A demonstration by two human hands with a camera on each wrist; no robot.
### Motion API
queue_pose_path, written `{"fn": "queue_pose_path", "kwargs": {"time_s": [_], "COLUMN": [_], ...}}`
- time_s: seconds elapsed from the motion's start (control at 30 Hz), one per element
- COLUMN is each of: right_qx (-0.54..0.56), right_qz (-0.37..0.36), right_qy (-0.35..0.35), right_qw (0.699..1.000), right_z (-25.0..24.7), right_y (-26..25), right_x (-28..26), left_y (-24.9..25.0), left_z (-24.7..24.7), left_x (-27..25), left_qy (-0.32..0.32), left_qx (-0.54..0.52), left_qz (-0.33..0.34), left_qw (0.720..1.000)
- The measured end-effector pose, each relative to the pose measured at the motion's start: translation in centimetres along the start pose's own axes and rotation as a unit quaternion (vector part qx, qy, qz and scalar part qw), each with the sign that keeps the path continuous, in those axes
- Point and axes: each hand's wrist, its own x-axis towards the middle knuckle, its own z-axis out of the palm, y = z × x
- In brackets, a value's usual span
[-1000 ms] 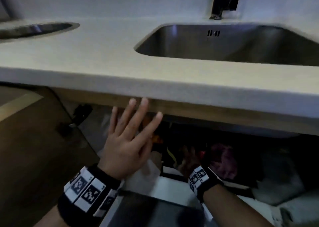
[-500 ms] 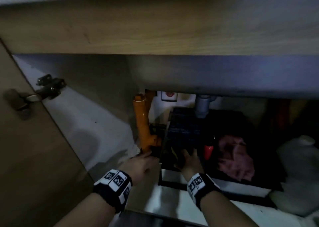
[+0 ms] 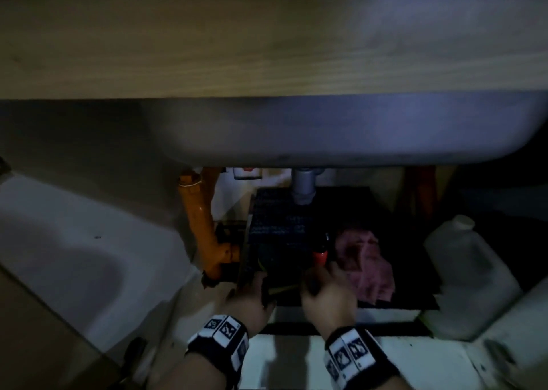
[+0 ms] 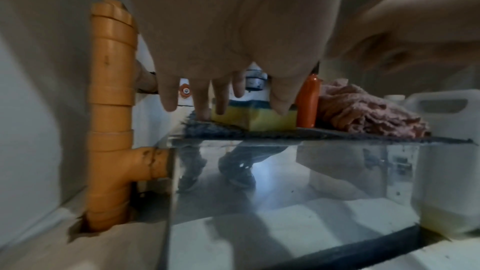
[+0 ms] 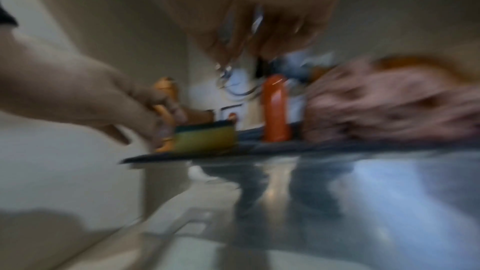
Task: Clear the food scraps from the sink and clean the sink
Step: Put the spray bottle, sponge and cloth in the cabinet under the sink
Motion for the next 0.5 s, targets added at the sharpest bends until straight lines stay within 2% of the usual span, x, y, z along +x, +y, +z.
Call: {"fn": "queue_pose_path", "kwargs": {"time_s": [0.03, 0.1, 0.13, 0.27, 0.33, 0.4, 0.5], "right_qx": [0.002, -0.035, -0.062, -0.062, -0.025, -0.007, 0.001], "right_qz": [0.040, 0.126, 0.144, 0.086, 0.101, 0.104, 0.163], "right_qy": [0.017, -0.015, -0.029, -0.059, -0.116, -0.144, -0.189], "right_qw": [0.999, 0.991, 0.987, 0.993, 0.988, 0.984, 0.968], "right_z": [-0.9, -2.5, -2.8, -1.3, -1.5, -2.1, -1.8], "right_y": [1.1, 3.2, 4.4, 8.6, 9.4, 9.6, 9.5], "right_x": [0.1, 0.7, 1.2, 3.2, 3.9, 4.8, 6.0], "left_y": [0.4, 1.2, 1.5, 2.2, 2.0, 1.7, 1.7], "left_z": [0.1, 0.3, 0.3, 0.3, 0.4, 0.6, 0.6], "left_x": [0.5, 1.2, 1.5, 2.4, 3.1, 4.0, 4.9], "left_qy": [-0.008, -0.027, -0.026, -0.006, -0.003, 0.005, 0.022], "left_qx": [-0.015, -0.013, -0.011, -0.037, -0.044, -0.049, -0.044], "left_qz": [-0.003, -0.006, -0.010, -0.032, -0.034, -0.033, -0.026], "left_qw": [1.000, 1.000, 1.000, 0.999, 0.998, 0.998, 0.998]}}
